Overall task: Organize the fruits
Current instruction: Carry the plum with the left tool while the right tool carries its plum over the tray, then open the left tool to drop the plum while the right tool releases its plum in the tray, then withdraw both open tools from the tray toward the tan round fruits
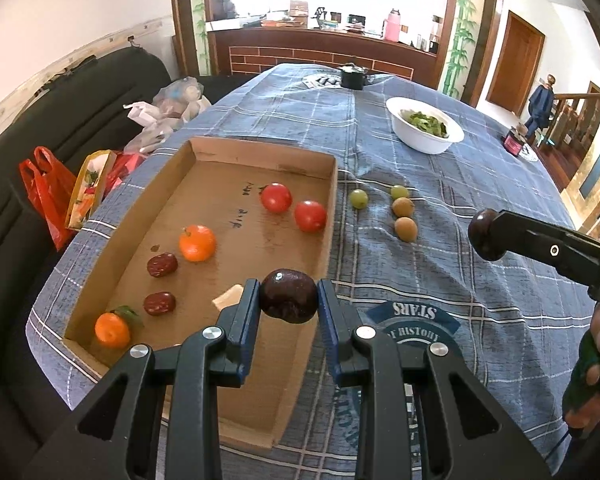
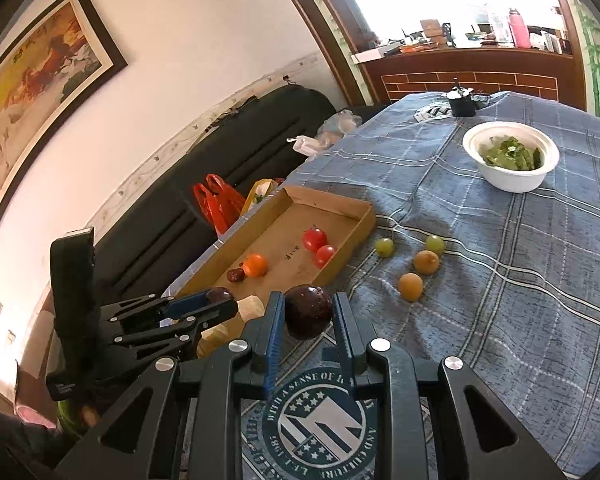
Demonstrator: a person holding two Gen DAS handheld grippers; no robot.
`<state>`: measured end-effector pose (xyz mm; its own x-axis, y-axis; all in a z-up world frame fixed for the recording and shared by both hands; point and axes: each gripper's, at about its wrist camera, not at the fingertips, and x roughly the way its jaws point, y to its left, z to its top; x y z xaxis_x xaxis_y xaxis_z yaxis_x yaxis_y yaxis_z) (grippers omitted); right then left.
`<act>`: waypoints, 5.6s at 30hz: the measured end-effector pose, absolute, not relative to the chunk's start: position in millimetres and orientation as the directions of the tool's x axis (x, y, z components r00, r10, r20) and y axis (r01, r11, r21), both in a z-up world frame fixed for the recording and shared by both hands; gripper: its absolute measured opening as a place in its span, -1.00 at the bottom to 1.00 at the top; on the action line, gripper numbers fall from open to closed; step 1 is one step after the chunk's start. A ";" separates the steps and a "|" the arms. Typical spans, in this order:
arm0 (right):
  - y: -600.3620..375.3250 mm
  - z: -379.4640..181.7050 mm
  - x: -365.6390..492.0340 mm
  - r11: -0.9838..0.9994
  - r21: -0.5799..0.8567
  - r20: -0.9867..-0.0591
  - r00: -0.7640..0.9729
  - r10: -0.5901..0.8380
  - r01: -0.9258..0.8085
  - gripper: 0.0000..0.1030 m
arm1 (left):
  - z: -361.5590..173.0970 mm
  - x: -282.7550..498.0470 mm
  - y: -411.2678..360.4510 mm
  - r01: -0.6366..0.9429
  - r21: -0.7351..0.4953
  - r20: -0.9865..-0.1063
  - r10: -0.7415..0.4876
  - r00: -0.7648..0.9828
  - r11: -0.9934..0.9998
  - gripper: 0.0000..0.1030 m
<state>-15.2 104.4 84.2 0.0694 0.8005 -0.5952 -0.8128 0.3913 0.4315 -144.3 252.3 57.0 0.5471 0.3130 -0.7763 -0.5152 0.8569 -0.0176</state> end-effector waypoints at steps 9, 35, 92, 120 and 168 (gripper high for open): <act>132.6 80.2 -16.1 0.368 0.451 -0.593 0.035 0.805 -0.813 -0.53 | 58.1 -155.9 280.2 -0.559 -0.031 -0.776 0.333 0.536 0.829 -0.50; 274.3 18.1 -21.8 0.396 0.389 -0.733 -0.019 0.680 -0.832 -0.53 | 12.4 -79.2 413.2 -0.644 -0.060 -0.876 0.269 0.400 0.763 -0.49; 76.3 51.0 -24.4 0.466 0.488 -0.610 0.093 0.787 -0.738 0.02 | 78.5 -86.3 260.9 -0.461 -0.199 -0.834 0.098 0.543 0.865 0.09; 8.6 53.1 4.7 0.550 0.434 -0.634 0.191 0.749 -0.713 0.03 | 80.5 -100.2 198.9 -0.374 -0.144 -0.845 0.083 0.529 0.916 0.09; -23.8 59.1 41.6 0.571 0.437 -0.628 0.219 0.747 -0.695 0.03 | 37.1 -75.5 158.9 -0.288 -0.140 -0.891 0.006 0.453 0.947 0.09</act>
<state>41.6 -23.8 59.1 0.2187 0.7466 -0.6283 -0.6952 0.5711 0.4366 -75.5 158.9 37.1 0.4534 0.0064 -0.8913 -0.2883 0.9472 -0.1399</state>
